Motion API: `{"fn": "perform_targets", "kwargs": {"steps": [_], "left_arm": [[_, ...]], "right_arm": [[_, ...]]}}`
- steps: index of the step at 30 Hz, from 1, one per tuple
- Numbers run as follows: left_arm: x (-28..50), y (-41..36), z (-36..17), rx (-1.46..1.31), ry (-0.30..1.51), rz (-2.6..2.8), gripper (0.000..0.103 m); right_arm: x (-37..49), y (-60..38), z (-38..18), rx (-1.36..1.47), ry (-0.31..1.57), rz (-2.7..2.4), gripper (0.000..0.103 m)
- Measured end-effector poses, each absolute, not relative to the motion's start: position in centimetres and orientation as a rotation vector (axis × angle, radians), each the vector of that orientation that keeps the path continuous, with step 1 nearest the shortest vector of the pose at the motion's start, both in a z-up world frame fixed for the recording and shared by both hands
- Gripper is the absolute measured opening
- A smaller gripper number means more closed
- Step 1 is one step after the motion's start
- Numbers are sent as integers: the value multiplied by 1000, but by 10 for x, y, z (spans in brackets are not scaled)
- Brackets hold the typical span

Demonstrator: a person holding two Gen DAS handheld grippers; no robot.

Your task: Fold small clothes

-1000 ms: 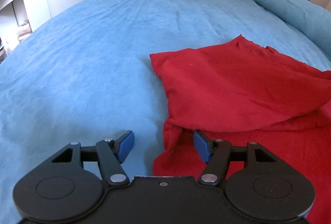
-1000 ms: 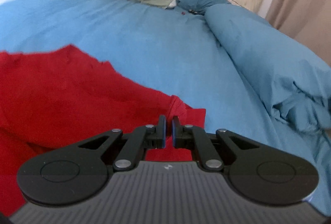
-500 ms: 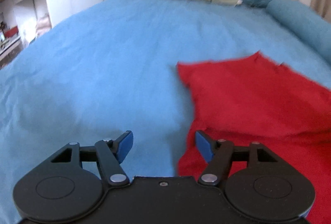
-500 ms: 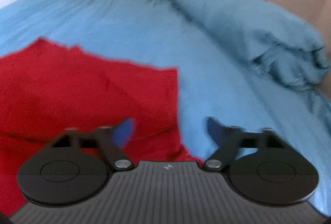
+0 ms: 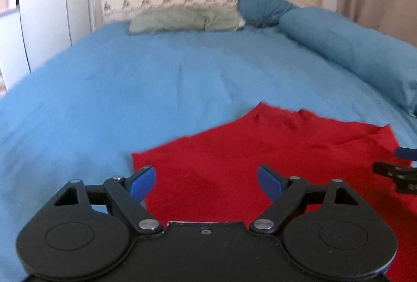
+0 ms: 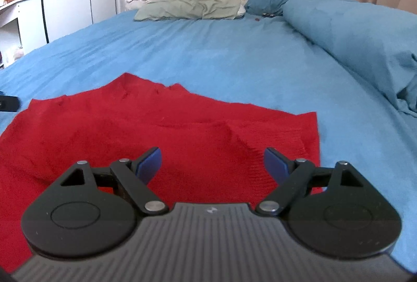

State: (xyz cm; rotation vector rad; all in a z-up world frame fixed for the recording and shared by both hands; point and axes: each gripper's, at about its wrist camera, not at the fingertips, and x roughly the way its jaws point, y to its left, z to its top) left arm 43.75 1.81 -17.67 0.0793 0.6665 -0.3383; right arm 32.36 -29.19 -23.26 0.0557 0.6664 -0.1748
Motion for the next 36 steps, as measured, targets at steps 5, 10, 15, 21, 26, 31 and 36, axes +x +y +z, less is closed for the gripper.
{"fn": "perform_targets", "kwargs": {"steps": [5,10,15,21,26,31,36], "left_arm": [[465,23,-210,44,795,-309,89],[454,26,-201,47,800,-293,89],[421,41,-160,9,752,-274,90],[332,68,-103,5,693,-234,90],[253,85,-78,-28,698,-210,90],[197,98,-82,-86,773,-204,90],[154,113,-112,-156,879,-194,86]], "right_arm": [[329,-303,-249,50,707,-178,103],[323,-315,-247,89,712,-199,103],[298,-317,-206,93,629,-213,103],[231,-317,-128,124,555,-183,103],[153,-302,-71,105,561,-175,103],[80,-287,-48,103,606,-195,103],[17,-275,-63,110,696,-212,103]]}}
